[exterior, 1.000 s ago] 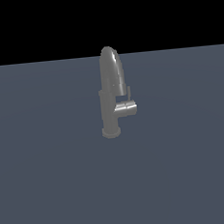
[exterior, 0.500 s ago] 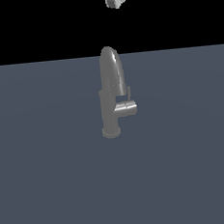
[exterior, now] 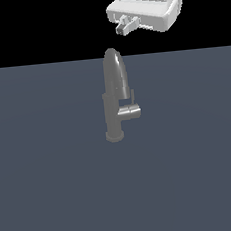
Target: Turn on the faucet by rotating a designated handle.
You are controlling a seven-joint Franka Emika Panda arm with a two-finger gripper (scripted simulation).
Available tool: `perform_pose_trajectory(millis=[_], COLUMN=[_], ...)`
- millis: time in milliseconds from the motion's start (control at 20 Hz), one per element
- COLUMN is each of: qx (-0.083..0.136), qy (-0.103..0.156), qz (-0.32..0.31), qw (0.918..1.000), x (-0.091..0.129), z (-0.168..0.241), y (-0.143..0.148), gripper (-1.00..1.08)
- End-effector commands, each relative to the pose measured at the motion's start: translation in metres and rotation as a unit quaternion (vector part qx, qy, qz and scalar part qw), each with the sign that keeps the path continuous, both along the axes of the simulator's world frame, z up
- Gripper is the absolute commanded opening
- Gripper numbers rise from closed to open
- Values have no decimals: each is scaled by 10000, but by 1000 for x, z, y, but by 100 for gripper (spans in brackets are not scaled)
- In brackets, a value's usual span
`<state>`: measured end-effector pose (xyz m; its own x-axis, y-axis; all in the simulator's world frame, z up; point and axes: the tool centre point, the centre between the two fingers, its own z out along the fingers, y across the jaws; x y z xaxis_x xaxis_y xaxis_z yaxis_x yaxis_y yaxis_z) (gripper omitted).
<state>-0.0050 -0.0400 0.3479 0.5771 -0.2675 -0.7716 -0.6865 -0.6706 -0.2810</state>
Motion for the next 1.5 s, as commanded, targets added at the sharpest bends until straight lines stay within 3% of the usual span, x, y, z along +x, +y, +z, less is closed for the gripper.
perform_pose_trajectory(millis=[0,250,450,1000,1250,1450], qx=[189,580,916,1755,1995,2091], qy=[229,709,1125,2181,2489,2611], qz=[-187,-585,-931,-1821,-2084,-2191], qw=[9994,9941,9850,9426,9246,9166], x=[10,27,39,59,61,61], z=[-14,-44,-73,-151,-176,-186], y=[-4,-10,-15,-21,-20,-19], gripper=[-100,-100,-100,-100,-100,-100])
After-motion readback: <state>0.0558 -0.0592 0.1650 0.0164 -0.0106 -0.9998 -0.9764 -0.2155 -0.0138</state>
